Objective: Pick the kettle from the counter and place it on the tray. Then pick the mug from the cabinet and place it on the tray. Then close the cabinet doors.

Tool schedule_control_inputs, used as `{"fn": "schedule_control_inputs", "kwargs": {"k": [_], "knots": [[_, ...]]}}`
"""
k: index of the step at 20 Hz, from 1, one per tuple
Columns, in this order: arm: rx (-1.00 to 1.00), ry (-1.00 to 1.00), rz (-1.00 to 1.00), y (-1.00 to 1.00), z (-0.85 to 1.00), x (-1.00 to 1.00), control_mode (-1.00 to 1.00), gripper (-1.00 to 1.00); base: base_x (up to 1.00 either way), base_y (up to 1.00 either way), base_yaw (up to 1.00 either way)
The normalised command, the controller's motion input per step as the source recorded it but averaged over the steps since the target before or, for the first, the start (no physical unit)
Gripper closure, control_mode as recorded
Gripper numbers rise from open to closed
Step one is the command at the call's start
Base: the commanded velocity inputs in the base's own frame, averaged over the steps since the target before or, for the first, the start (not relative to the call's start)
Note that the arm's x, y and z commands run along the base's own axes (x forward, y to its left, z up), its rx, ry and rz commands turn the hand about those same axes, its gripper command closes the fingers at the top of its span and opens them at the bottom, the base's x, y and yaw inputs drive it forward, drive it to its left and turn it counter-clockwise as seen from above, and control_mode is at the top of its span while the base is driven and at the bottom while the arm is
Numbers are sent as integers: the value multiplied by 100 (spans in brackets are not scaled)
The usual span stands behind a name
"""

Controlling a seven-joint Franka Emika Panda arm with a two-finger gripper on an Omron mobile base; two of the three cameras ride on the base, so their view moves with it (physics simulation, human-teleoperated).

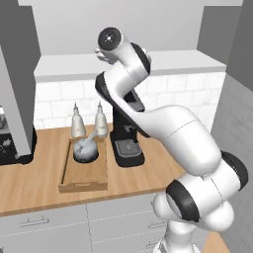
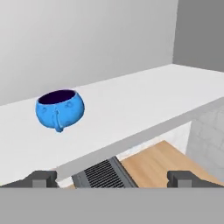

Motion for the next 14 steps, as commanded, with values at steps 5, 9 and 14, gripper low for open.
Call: {"fn": "schedule_control_inputs", "kwargs": {"k": [5, 9, 14], "knots": [[-2, 20, -1, -8, 31, 34, -100, -100, 0, 0, 0], [-1, 18, 0, -1, 7, 26, -100, -100, 0, 0, 0], [-1, 9, 0, 2, -14, 23, -100, -100, 0, 0, 0]]}}
